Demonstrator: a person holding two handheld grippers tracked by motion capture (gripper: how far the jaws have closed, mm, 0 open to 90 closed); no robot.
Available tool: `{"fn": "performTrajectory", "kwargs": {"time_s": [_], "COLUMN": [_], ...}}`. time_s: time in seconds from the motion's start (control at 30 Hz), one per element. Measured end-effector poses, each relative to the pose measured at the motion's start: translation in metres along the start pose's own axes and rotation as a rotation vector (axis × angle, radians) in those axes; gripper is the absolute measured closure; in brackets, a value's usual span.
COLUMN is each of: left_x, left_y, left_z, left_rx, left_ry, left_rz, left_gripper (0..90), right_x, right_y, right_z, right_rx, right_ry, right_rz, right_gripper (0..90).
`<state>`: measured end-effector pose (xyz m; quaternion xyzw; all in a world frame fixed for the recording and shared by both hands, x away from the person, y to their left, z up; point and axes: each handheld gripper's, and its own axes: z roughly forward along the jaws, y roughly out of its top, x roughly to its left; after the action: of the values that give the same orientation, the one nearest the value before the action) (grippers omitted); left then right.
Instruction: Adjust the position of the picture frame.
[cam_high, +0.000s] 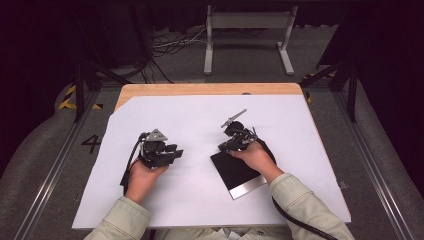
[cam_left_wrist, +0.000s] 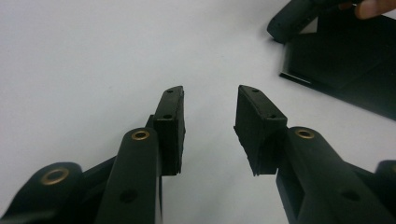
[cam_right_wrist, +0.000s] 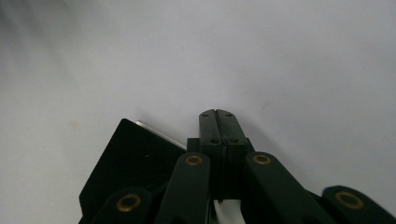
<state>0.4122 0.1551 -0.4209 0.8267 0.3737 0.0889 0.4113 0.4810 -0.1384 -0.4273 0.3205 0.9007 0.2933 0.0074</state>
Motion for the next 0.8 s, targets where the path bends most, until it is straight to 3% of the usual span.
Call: {"fn": "performTrajectory", "kwargs": {"time_s": [0.27,0.33,0.4,0.47,0.5,0.73,0.8], "left_x": [0.0,0.0,0.001,0.001,0.001,0.0,0.0], "left_y": [0.0,0.0,0.0,0.0,0.0,0.0,0.0], "left_z": [0.0,0.0,-0.001,-0.001,-0.001,0.001,0.001], "left_rx": [0.001,0.001,0.0,0.001,0.0,0.003,0.007], "left_ry": [0.001,0.002,-0.001,-0.001,-0.001,0.006,0.003], "left_rz": [0.002,0.002,0.002,0.001,-0.001,0.004,-0.001], "left_gripper": [62.9,62.8,62.7,62.6,62.6,62.3,62.2], "right_x": [0.013,0.012,0.01,0.01,0.01,0.007,0.004], "right_y": [-0.005,-0.005,-0.008,-0.008,-0.013,-0.034,-0.047], "right_z": [-0.001,-0.001,-0.009,-0.012,-0.024,-0.05,-0.061], "right_rx": [0.013,0.012,-0.033,-0.044,-0.075,-0.105,-0.107], "right_ry": [0.024,0.025,0.007,0.006,0.004,-0.007,-0.018], "right_rz": [-0.074,-0.075,-0.075,-0.075,-0.078,-0.076,-0.072], "right_gripper": [90.0,90.0,90.0,90.0,90.0,90.0,90.0]}}
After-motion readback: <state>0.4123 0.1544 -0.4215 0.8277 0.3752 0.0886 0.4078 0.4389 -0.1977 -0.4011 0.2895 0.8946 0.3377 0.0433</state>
